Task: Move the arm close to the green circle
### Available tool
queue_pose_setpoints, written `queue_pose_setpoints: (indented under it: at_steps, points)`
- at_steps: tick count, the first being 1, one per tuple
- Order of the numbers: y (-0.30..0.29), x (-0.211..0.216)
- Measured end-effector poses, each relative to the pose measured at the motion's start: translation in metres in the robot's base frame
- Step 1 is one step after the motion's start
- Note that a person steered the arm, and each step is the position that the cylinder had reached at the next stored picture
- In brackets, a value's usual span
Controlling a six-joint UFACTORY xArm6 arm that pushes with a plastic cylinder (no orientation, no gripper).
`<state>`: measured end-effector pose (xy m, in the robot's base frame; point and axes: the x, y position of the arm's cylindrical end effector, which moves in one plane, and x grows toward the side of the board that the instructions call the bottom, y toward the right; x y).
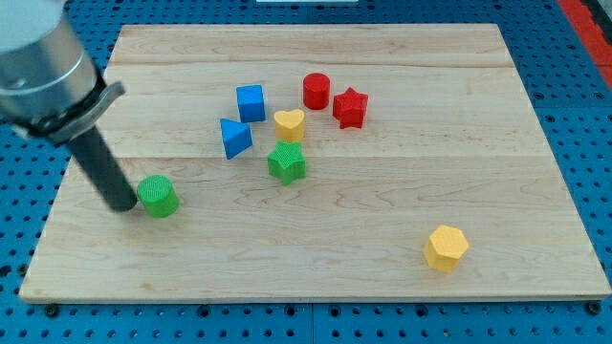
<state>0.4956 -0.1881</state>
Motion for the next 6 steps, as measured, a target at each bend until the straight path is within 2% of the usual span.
queue_pose_setpoints:
  at_steps: [1, 2, 3, 4, 5, 6]
  points:
    - [0.109, -0.026]
    - [0.047, 0.005]
    - [0.074, 0.047]
    - [0.125, 0.047]
    - [0.156, 0.023]
    - [0.203, 0.026]
